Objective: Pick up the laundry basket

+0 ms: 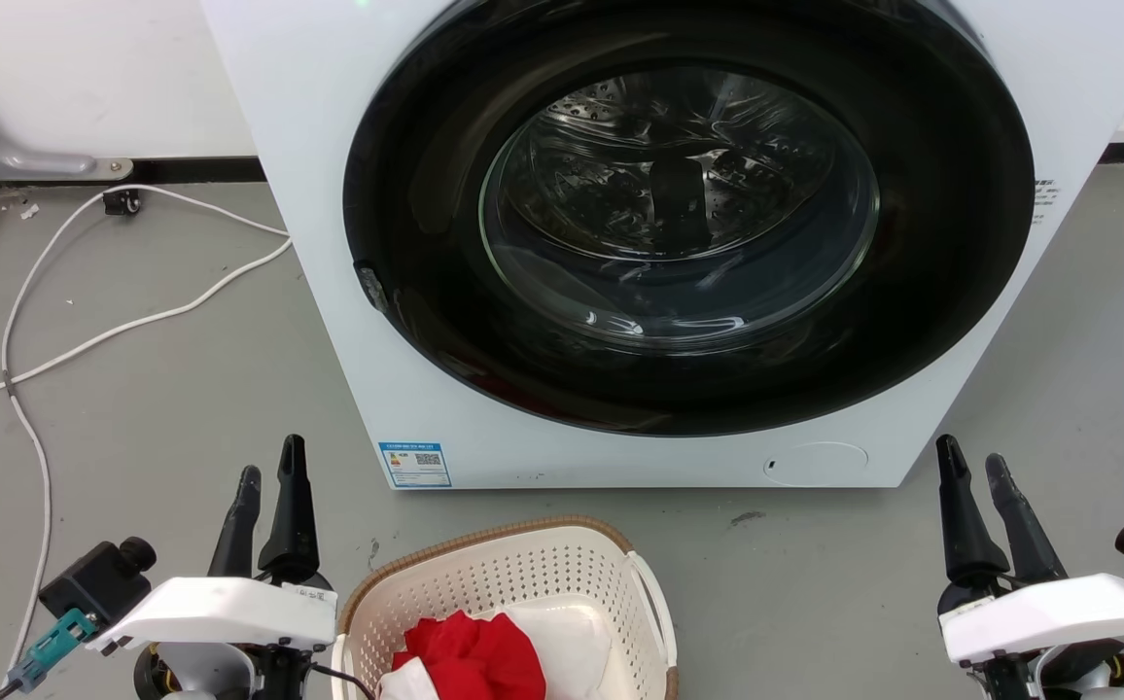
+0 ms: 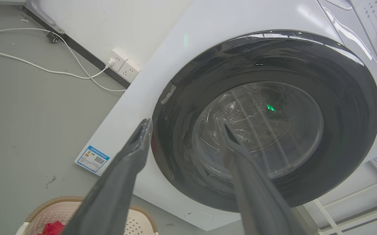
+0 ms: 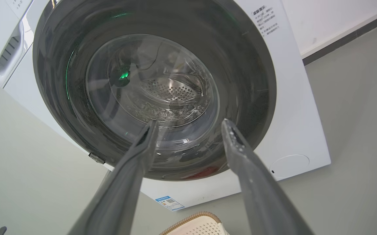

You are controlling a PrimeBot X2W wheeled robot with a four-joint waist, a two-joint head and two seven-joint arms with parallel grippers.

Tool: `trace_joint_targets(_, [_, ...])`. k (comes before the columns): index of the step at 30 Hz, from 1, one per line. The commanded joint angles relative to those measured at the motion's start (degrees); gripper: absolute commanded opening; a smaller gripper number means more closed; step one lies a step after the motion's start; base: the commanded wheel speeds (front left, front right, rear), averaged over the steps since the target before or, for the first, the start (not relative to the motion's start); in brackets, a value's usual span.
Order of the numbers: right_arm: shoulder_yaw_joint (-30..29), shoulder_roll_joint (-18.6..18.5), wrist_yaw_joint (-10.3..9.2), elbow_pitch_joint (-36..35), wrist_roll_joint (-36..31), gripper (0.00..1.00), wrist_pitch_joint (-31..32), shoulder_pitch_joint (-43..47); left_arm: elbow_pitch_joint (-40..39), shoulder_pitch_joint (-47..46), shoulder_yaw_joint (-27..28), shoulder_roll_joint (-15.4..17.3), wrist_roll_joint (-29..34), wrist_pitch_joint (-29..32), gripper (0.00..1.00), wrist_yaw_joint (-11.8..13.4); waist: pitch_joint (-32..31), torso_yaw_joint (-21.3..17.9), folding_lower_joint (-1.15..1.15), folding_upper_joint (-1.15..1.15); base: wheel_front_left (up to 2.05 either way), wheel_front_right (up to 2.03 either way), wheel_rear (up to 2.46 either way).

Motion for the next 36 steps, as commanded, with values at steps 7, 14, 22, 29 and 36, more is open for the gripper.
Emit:
trace_joint_targets(7, [0.73,-0.24,-0.01,-1.79,-6.55,1.0,-1.56,0.4,-1.77,0.29,-0.42,0.25,6.12,-1.68,1.0,0.27,0.18,0.07,0.0,0.0,0.0,0.0,0.0])
trace_joint_targets(14, [0.89,-0.24,-0.01,-1.77,-11.99,1.0,-2.74,1.02,-2.1,0.71,-1.03,0.27,11.08,-2.84,1.0,0.29,0.34,0.01,0.0,0.0,0.0,0.0,0.0])
trace_joint_targets(22, [0.55,-0.25,-0.01,-2.17,-18.14,1.0,-3.9,1.64,-2.44,1.17,-1.68,0.29,16.16,-4.06,1.0,0.37,0.36,-0.05,0.0,0.0,0.0,0.0,0.0])
trace_joint_targets(29, [1.04,-0.25,-0.01,-2.77,-22.66,1.0,-4.91,2.2,-2.57,1.6,-2.15,0.29,20.32,-5.05,1.0,0.49,0.38,0.02,0.0,0.0,0.0,0.0,0.0])
trace_joint_targets(36, [1.34,-0.26,-0.01,-3.5,-26.68,1.0,-5.87,2.72,-2.77,2.04,-2.38,0.31,24.18,-6.05,1.0,0.68,0.32,0.01,0.0,0.0,0.0,0.0,0.0])
